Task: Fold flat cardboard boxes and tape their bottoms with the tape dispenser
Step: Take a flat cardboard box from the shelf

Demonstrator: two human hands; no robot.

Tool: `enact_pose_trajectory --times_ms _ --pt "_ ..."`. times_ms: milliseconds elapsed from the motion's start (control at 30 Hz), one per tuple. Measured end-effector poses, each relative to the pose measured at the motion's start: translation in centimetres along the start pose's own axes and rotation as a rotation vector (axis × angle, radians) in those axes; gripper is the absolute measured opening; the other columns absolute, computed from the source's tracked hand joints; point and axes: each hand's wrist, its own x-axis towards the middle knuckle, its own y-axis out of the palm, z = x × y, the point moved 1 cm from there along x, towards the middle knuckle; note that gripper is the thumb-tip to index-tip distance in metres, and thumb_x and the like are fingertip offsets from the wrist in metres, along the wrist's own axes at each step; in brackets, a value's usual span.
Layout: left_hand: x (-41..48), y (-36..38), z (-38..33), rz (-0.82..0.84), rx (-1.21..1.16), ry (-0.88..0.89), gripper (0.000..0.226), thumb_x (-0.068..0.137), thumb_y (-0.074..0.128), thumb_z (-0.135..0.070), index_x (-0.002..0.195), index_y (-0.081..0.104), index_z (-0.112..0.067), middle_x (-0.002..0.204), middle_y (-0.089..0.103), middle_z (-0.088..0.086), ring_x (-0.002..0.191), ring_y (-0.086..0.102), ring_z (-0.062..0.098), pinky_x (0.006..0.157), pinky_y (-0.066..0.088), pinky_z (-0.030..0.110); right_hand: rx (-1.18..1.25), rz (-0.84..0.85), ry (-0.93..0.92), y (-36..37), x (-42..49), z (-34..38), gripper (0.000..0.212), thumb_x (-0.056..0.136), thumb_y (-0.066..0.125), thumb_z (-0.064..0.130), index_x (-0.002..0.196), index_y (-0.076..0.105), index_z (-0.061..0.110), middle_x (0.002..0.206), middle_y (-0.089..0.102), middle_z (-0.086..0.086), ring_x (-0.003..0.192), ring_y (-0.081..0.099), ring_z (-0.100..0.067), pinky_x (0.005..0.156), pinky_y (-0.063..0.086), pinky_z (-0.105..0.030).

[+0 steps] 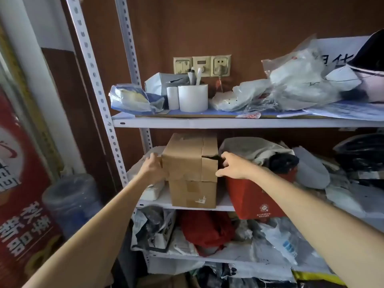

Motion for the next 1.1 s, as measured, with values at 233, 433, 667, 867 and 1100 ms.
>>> enact_pose_trajectory --times_ms 233,433,667,867,1100 --pt "0.6 -0.2 -0.3 0.066 -0.451 0.09 0.025 0.061 0.049 -0.002 0.081 0.06 -0.013 0.087 0.058 0.013 0.074 0.053 0.021 0.063 0.044 0.025 0.558 -0.045 0.021 1.9 2.6 1.4 0.044 0.069 0.074 0.034 0.105 0.058 0.016 0.1 0.065 0.001 0.104 0.06 -0.02 0.09 0.047 -0.032" --pt "0.8 -0.1 1.0 -0.071 -0.671 -0.043 0.012 0.087 0.054 -0.004 0.096 0.063 -0.002 0.075 0.056 0.008 0.061 0.047 0.014 0.05 0.041 0.018 0.782 -0.012 0.13 1.3 2.5 0.3 0.054 0.081 0.072 0.035 0.118 0.042 0.01 0.115 0.057 -0.009 0.09 0.063 -0.02 0.075 0.056 -0.036" --pt "-0.9 1.0 1.7 0.062 -0.805 -0.083 0.043 0.08 0.071 -0.003 0.109 0.046 -0.02 0.102 0.061 0.008 0.093 0.063 0.027 0.077 0.056 0.035 0.771 0.055 0.118 1.9 1.5 -0.3 0.096 0.078 0.074 0.007 0.149 0.012 0.024 0.124 0.058 -0.009 0.091 0.063 -0.018 0.064 0.053 -0.03" --pt "-6.4 1.0 1.8 0.321 -0.765 0.045 0.065 0.077 0.054 0.02 0.112 0.046 -0.034 0.09 0.06 0.001 0.084 0.06 0.016 0.065 0.056 0.028 0.735 0.085 -0.004 2.2 -2.1 0.3 0.102 0.074 0.065 -0.017 0.149 0.016 0.031 0.122 0.059 -0.01 0.098 0.063 -0.019 0.076 0.055 -0.031" --pt "-11.1 0.5 1.9 0.234 -0.828 0.14 0.077 0.079 0.061 0.015 0.136 0.037 -0.031 0.097 0.062 -0.003 0.088 0.061 0.013 0.057 0.057 0.023 0.76 -0.077 -0.068 2.6 -10.2 1.4 0.114 0.073 0.066 -0.019 0.147 0.005 0.043 0.135 0.05 -0.008 0.109 0.06 -0.021 0.073 0.056 -0.028"
